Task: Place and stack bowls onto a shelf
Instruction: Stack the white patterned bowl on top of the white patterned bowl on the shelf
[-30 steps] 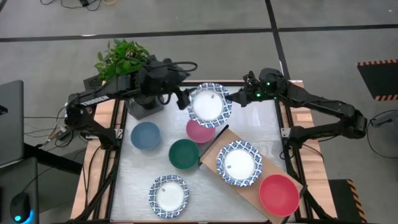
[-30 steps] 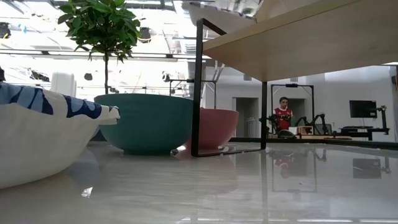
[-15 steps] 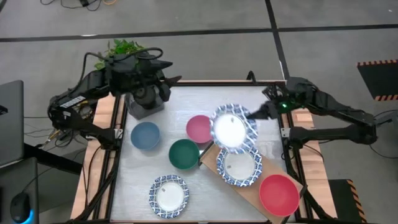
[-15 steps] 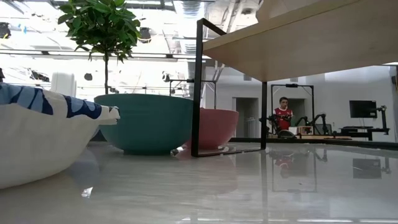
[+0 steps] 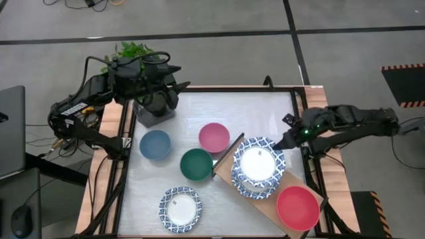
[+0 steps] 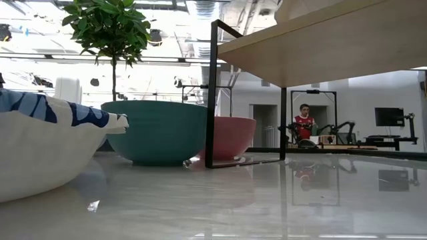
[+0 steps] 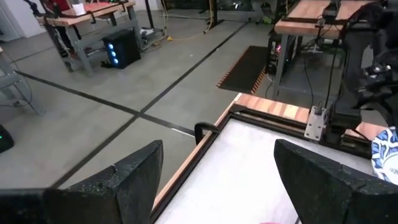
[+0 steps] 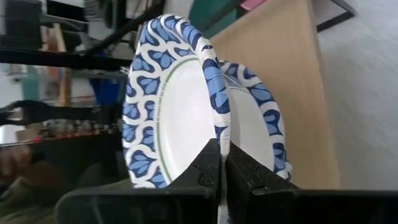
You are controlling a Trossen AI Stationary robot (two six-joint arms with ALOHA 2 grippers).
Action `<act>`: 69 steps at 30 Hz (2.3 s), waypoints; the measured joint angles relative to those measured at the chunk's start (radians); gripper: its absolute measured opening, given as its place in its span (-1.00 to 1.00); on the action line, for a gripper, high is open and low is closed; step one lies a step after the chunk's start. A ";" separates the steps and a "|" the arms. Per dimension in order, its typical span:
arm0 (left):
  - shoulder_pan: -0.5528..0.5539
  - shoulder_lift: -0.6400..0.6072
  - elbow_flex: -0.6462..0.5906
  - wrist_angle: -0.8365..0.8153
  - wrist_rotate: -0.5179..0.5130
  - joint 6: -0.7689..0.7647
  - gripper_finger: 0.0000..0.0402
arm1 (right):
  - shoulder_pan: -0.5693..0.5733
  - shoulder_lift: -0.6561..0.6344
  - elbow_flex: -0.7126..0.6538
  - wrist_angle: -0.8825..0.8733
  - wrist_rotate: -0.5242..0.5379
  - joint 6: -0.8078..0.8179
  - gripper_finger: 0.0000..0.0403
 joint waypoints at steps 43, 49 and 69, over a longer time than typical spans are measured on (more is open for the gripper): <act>0.000 0.001 -0.001 -0.021 0.000 -0.019 0.46 | 0.093 0.079 0.000 -0.002 0.005 -0.053 -0.16; 0.000 0.001 -0.001 -0.021 0.000 -0.018 0.46 | 0.093 0.078 0.000 -0.036 0.003 -0.015 -0.09; 0.000 0.001 -0.001 -0.261 0.290 -0.085 0.46 | 0.089 0.070 0.098 -0.151 0.034 -0.093 -0.11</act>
